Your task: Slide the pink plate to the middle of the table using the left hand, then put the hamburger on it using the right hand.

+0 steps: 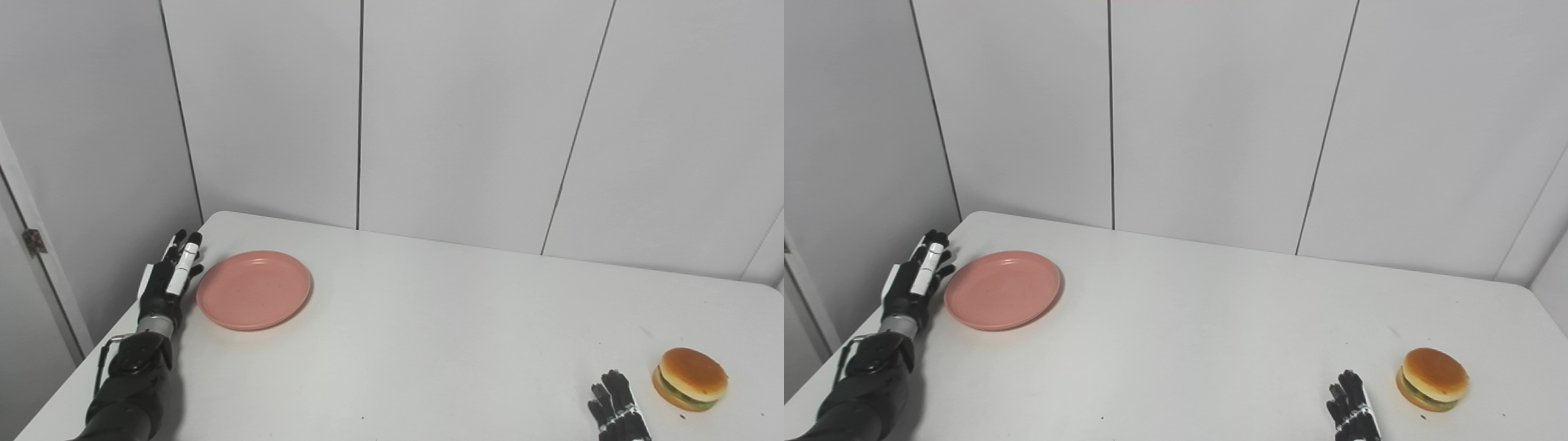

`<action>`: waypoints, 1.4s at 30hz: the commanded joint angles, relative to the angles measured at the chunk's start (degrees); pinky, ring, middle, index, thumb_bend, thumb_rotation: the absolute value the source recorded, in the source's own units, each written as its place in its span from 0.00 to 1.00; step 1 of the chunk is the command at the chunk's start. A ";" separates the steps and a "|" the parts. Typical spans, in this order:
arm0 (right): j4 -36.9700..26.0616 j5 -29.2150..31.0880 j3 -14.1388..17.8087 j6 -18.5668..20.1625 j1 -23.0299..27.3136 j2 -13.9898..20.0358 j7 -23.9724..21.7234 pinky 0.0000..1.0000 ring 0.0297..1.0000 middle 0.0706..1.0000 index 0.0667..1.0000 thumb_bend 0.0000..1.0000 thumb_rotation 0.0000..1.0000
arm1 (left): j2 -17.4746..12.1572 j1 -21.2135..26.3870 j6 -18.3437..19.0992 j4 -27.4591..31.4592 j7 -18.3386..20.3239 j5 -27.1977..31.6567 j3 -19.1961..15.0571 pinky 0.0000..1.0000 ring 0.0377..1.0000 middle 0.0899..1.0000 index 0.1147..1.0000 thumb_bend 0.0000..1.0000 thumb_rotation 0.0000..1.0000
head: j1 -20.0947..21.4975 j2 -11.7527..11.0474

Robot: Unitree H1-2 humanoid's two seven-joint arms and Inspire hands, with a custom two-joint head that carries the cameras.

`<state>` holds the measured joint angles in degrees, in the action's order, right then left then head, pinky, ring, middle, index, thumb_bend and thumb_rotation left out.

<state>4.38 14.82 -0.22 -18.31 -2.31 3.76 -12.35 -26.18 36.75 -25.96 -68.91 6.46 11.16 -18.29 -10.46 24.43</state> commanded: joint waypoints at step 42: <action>1.98 -2.07 -0.06 8.60 0.18 0.53 2.82 0.97 0.95 0.96 0.94 0.79 0.86 | 7.91 0.56 -0.75 6.74 2.92 0.07 6.42 0.81 0.91 0.91 0.92 0.90 0.74 | 2.04 0.94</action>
<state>3.24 13.96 -0.46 -17.67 -2.79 3.81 -11.16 -20.01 36.49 -25.78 -62.88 8.72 11.13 -12.26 -8.35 25.31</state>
